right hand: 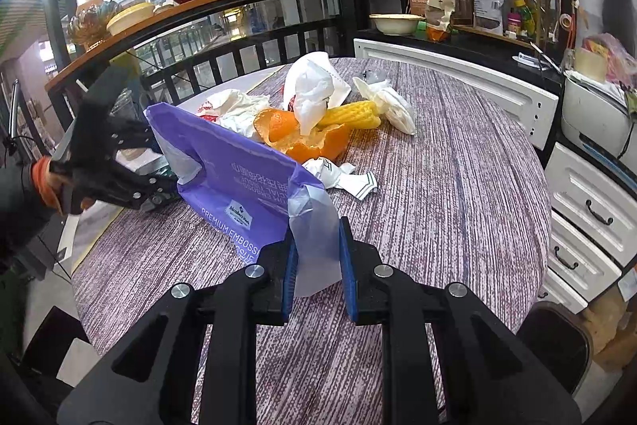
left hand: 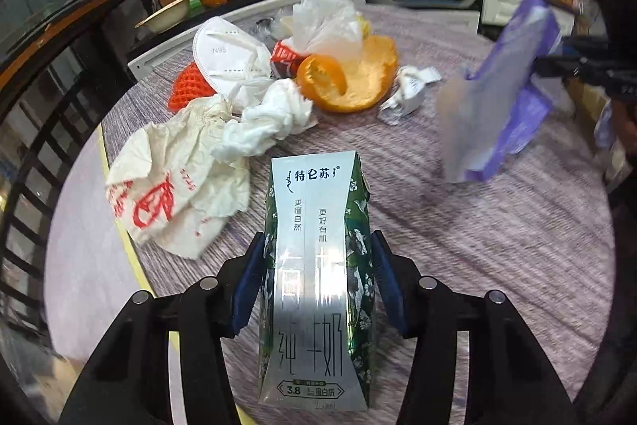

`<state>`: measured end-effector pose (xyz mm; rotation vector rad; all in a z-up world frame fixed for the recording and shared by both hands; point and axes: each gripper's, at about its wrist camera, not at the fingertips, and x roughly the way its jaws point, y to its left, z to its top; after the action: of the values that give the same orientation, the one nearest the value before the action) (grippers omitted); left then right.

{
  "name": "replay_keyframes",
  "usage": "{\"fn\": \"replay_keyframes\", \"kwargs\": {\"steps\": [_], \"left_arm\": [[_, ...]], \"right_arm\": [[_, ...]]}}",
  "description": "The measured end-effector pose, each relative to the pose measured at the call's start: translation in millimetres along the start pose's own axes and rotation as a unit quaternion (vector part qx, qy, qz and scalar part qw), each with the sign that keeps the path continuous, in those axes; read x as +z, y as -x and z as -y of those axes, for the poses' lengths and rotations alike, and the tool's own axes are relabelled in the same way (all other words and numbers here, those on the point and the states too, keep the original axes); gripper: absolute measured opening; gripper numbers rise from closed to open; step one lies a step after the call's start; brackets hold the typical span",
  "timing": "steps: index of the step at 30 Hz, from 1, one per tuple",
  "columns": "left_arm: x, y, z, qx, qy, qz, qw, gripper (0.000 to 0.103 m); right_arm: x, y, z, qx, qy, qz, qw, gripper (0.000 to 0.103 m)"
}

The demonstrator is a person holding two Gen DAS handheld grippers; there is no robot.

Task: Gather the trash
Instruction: 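Grasp the green milk carton with the left tool while the right tool grasps the purple tissue pack, then carry the purple pack into the black bin and open the right tool while left holds carton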

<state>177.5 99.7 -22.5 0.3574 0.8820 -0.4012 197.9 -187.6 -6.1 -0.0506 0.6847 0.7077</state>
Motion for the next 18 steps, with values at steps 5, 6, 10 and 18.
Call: {"fn": "replay_keyframes", "kwargs": {"steps": [5,6,10,18], "left_arm": [[-14,11,14,-0.038,0.067,0.035,0.9964,0.052],[-16,12,19,-0.040,0.075,0.041,0.9956,0.051],[-20,19,32,-0.052,0.111,0.063,0.9904,0.051],[-5,32,68,-0.071,0.137,0.117,0.9811,0.051]], "right_arm": [[-6,8,5,-0.001,-0.010,0.005,1.000,0.020],[-8,10,7,0.000,-0.014,0.007,1.000,0.020],[-13,20,13,-0.004,-0.026,0.015,1.000,0.020],[-31,66,38,-0.034,-0.054,0.049,0.997,0.020]]}}
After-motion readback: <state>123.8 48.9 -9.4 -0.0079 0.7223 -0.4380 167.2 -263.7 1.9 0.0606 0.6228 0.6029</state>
